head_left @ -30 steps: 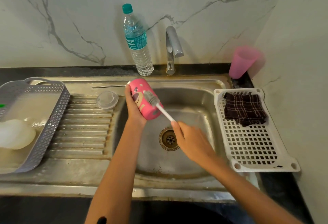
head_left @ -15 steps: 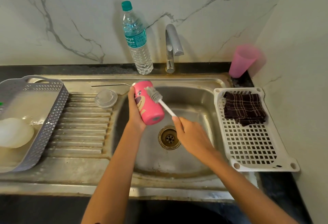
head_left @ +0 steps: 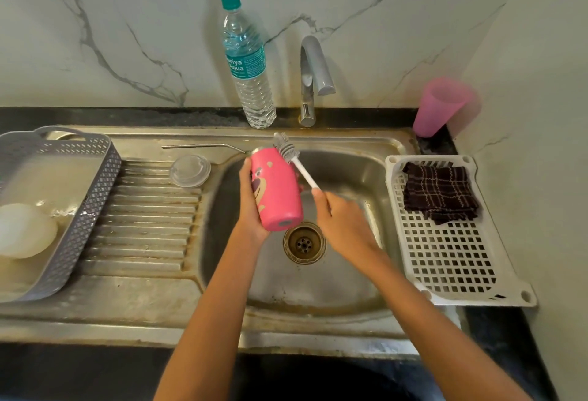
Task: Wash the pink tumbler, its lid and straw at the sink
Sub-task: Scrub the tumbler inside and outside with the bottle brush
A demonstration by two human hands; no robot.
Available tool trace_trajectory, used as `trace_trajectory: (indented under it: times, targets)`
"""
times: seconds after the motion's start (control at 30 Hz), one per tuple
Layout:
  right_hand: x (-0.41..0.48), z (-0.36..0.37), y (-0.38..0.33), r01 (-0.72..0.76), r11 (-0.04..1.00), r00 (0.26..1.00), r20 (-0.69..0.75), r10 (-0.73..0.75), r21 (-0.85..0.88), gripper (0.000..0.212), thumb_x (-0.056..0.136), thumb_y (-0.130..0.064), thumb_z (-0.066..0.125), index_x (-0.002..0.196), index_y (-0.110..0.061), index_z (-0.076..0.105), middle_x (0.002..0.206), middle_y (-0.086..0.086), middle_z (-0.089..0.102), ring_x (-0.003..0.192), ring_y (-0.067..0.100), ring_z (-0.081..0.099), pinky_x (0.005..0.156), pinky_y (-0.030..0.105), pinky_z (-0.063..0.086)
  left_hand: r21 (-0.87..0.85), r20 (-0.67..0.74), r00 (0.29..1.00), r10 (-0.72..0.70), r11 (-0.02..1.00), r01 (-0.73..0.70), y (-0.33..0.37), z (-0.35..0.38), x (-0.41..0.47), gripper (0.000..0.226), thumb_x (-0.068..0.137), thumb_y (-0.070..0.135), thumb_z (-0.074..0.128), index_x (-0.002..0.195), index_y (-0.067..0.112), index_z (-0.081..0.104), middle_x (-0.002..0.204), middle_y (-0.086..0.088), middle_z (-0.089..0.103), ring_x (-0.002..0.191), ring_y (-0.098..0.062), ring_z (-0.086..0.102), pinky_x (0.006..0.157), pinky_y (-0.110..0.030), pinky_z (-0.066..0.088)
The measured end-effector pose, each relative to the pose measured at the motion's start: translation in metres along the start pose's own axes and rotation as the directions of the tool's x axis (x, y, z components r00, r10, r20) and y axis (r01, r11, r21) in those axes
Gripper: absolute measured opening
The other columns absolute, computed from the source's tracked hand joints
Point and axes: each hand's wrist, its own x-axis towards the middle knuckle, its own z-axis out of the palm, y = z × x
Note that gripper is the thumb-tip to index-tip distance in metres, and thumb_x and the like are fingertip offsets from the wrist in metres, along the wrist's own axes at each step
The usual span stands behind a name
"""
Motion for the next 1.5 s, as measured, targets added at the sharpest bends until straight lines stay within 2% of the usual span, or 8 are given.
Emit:
trace_trajectory:
  times: [0.17,0.27,0.4,0.7,0.83,1.07,1.27,1.5]
  targets:
    - [-0.029,0.005,0.01,0.066,0.997,0.995,0.073,-0.064,-0.031,0.045,0.103,-0.048,0.027,0.069,-0.024,0.046,0.054,-0.006,0.044,0.053,0.015,0.046,0.053,0.029,0.034,-0.107,-0.075,0.98,0.186,0.975,-0.194,0.02,0.0,0.009,0.058,0.09,0.067,0.043,0.11,0.016,0.061,0.086,-0.007,0.073,0.076,-0.021,0.072,0.07,-0.034,0.06]
    - [-0.05,0.0,0.018,0.049,0.999,0.995,0.089,-0.05,0.009,0.042,0.102,-0.048,0.029,0.066,-0.031,0.042,0.051,-0.007,0.041,0.046,0.009,0.04,0.048,0.024,0.03,-0.087,-0.055,0.99,0.133,0.987,-0.137,0.023,-0.006,0.006,0.064,0.086,0.069,0.048,0.118,0.015,0.06,0.089,-0.009,0.072,0.079,-0.023,0.071,0.074,-0.036,0.06]
    - [-0.014,-0.004,0.002,-0.026,0.999,0.999,0.021,0.026,0.04,0.046,0.102,-0.051,0.026,0.068,-0.025,0.043,0.059,-0.004,0.048,0.065,0.025,0.054,0.061,0.038,0.044,-0.031,0.088,0.996,-0.021,0.999,0.024,0.004,-0.001,-0.003,0.079,0.079,0.075,0.053,0.126,0.012,0.057,0.099,-0.012,0.069,0.082,-0.028,0.07,0.073,-0.039,0.059]
    - [-0.03,0.009,0.017,-0.036,0.998,0.999,0.039,0.034,0.058,0.047,0.102,-0.05,0.028,0.067,-0.022,0.042,0.057,0.0,0.047,0.057,0.022,0.047,0.054,0.034,0.037,0.142,-0.055,0.993,0.106,0.985,-0.097,0.009,-0.009,-0.001,0.053,0.093,0.061,0.046,0.118,0.016,0.062,0.092,-0.007,0.074,0.079,-0.02,0.071,0.067,-0.034,0.06]
    - [-0.01,0.009,0.003,-0.036,0.999,0.999,0.035,0.035,0.029,0.047,0.102,-0.051,0.025,0.074,-0.021,0.047,0.066,0.001,0.053,0.072,0.028,0.056,0.063,0.034,0.041,0.231,-0.067,0.991,0.115,0.968,-0.096,0.003,-0.002,-0.005,0.051,0.093,0.054,0.053,0.126,0.014,0.057,0.093,-0.007,0.074,0.08,-0.019,0.072,0.066,-0.033,0.059]
    - [-0.028,0.007,0.012,0.012,1.0,0.996,0.089,-0.012,-0.002,0.05,0.102,-0.051,0.027,0.076,-0.016,0.052,0.057,-0.003,0.046,0.056,0.019,0.047,0.055,0.035,0.038,0.069,-0.092,0.984,0.152,0.987,-0.146,0.026,0.001,0.007,0.043,0.094,0.047,0.052,0.118,0.013,0.059,0.087,-0.008,0.074,0.074,-0.022,0.072,0.06,-0.034,0.059]
    - [0.007,-0.01,0.005,-0.02,1.0,1.0,0.015,0.019,0.014,0.048,0.102,-0.05,0.027,0.065,-0.023,0.04,0.06,-0.004,0.045,0.067,0.024,0.049,0.063,0.035,0.039,0.192,-0.049,0.999,0.006,0.981,0.004,0.007,-0.001,0.003,0.077,0.074,0.055,0.074,0.135,0.012,0.051,0.118,-0.018,0.067,0.099,-0.031,0.067,0.083,-0.043,0.056]
    - [-0.038,0.006,0.022,0.007,0.998,0.992,0.126,-0.015,0.064,0.046,0.102,-0.05,0.029,0.064,-0.028,0.041,0.051,-0.007,0.041,0.046,0.008,0.038,0.049,0.027,0.03,0.088,-0.133,0.984,0.121,0.99,-0.109,0.026,-0.005,0.009,0.05,0.091,0.048,0.058,0.127,0.013,0.053,0.085,-0.009,0.075,0.074,-0.023,0.073,0.059,-0.034,0.058]
